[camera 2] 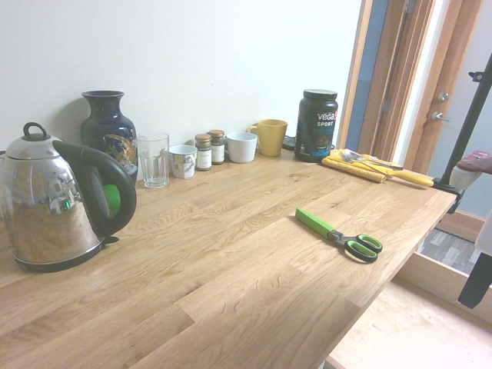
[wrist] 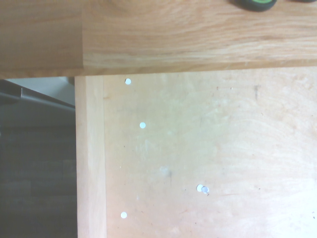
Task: Put scissor in the drawer
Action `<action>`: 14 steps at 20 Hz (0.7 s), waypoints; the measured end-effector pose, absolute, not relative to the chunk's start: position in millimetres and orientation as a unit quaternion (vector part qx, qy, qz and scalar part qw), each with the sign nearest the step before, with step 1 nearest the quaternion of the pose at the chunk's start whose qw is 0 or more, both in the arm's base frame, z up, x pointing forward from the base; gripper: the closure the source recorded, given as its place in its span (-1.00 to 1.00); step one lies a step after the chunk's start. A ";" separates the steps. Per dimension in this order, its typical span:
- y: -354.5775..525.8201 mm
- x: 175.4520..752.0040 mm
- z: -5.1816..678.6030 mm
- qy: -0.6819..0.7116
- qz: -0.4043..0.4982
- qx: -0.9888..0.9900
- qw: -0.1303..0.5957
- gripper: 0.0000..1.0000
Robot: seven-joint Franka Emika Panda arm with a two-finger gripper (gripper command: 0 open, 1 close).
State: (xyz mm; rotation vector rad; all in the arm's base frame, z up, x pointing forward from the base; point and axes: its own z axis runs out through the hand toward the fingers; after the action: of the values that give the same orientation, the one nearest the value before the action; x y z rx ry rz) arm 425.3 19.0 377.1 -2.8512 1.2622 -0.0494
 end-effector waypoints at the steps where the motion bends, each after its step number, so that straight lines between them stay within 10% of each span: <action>1: 19.0 425.3 376.8 0.404 -0.016 -0.915 0.011 -1.00; 14: 1.2 517.6 384.4 0.416 -0.030 -0.909 0.019 -1.00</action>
State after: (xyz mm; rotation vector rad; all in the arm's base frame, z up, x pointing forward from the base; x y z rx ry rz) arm 517.6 1.2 384.4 -2.8199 1.2907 -0.0923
